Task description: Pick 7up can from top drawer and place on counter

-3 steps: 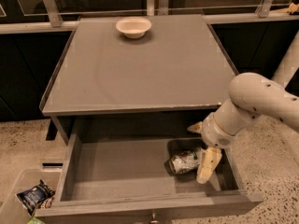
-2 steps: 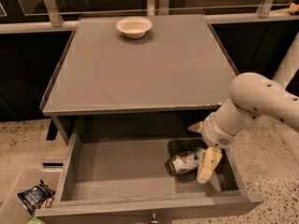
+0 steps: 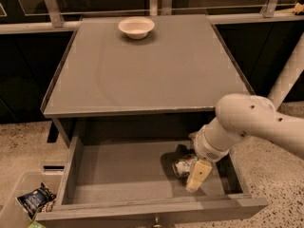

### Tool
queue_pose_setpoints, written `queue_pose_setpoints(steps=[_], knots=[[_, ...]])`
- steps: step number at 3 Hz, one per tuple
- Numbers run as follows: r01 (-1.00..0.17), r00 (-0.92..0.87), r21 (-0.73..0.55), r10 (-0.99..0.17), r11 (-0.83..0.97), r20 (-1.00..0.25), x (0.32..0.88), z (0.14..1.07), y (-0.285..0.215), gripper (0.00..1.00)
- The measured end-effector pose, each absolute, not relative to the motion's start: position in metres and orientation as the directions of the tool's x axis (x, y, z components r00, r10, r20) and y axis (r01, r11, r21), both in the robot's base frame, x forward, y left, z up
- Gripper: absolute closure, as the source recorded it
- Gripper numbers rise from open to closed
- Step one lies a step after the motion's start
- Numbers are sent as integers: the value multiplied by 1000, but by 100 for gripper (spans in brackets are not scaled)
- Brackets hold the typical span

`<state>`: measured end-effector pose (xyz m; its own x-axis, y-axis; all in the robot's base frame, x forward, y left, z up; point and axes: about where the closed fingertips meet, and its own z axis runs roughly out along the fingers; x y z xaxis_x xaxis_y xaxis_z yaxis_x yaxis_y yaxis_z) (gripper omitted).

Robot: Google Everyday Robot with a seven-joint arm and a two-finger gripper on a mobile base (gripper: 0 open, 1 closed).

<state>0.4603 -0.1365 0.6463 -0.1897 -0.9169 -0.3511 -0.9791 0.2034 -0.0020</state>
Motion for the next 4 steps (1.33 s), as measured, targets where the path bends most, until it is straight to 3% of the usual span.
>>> queue_pose_setpoints(steps=[2, 4], knots=[[-962, -243, -24, -897, 271, -370, 471, 644, -134, 0], [-984, -175, 78, -942, 159, -286, 470, 604, -148, 0]])
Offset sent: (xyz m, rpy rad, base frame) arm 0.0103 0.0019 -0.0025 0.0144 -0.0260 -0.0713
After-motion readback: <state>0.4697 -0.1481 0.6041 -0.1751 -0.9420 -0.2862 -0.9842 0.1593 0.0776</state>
